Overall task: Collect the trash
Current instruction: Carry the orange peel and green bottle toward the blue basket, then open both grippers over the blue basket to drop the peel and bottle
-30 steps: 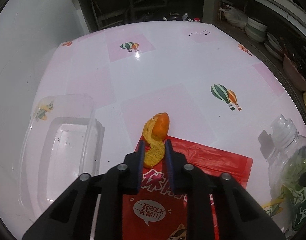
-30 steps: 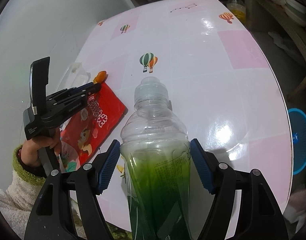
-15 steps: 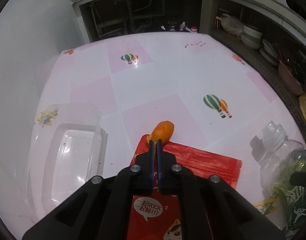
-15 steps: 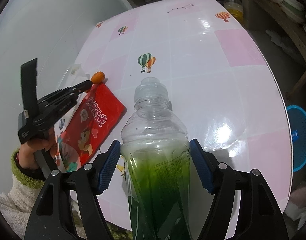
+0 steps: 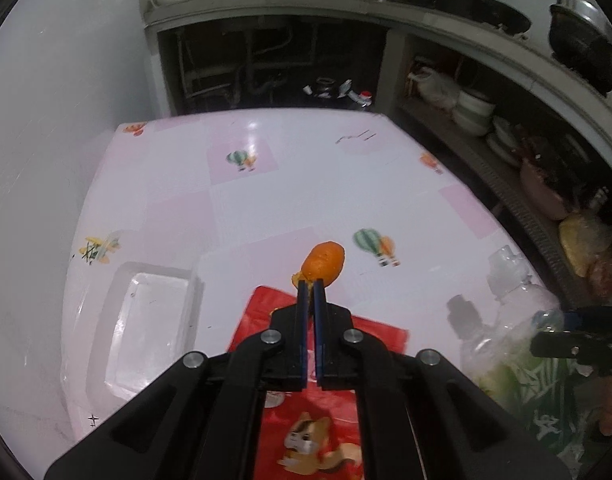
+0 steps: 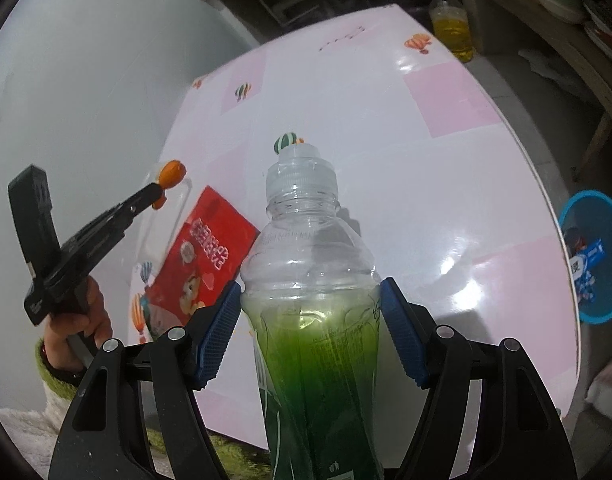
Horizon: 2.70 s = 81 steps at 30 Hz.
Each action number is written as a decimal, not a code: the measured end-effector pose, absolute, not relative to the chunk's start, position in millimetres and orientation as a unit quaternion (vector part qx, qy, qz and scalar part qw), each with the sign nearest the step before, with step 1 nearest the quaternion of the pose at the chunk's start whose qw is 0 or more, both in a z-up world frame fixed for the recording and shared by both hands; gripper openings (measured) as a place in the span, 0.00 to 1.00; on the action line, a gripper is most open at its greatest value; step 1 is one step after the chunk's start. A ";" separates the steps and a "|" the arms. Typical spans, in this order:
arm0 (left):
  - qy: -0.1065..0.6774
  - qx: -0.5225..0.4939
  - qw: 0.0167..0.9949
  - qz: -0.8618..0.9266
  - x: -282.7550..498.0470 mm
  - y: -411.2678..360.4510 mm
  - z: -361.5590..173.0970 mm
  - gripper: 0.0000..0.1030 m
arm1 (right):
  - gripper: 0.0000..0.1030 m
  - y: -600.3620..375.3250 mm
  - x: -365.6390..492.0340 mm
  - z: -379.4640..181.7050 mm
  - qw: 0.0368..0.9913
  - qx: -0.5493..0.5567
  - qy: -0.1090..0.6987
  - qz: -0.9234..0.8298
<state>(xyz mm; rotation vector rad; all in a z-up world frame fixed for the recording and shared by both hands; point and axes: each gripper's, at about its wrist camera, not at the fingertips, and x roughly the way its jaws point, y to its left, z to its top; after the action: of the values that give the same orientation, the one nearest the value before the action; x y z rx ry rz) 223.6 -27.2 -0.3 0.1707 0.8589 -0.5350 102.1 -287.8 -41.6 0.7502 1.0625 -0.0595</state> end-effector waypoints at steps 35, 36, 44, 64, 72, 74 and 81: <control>0.390 0.162 0.736 -0.529 123.4 -328.7 29.0 0.02 | 0.65 -423.9 -120.3 -44.3 0.753 0.532 0.314 -0.226; 0.395 0.168 0.730 -0.532 122.2 -341.5 24.2 0.02 | 0.65 -427.9 -125.2 -49.4 0.747 0.539 0.313 -0.231; 0.474 0.193 0.668 -0.540 124.4 -426.5 -35.1 0.02 | 0.65 -471.6 -155.1 -112.8 0.688 0.608 0.310 -0.247; 0.606 0.250 0.591 -0.471 144.0 -608.7 -179.9 0.25 | 0.74 -594.4 -146.4 -302.3 0.525 0.703 0.359 -0.319; 0.576 0.237 0.616 -0.482 153.0 -578.7 -151.3 0.40 | 0.76 -558.6 -155.1 -268.5 0.552 0.606 0.398 -0.412; 0.564 0.235 0.627 -0.482 154.5 -563.1 -138.3 0.43 | 0.76 -554.1 -158.7 -263.1 0.557 0.577 0.409 -0.435; 0.525 0.214 0.661 -0.492 150.9 -501.0 -80.0 0.51 | 0.76 -505.0 -167.7 -212.9 0.584 0.493 0.426 -0.484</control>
<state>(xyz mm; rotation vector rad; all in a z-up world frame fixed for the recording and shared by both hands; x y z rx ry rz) 150.9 -501.0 -80.0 0.4831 1.1865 -1.1129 -167.7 -505.0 -212.9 1.1497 0.9939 -1.1288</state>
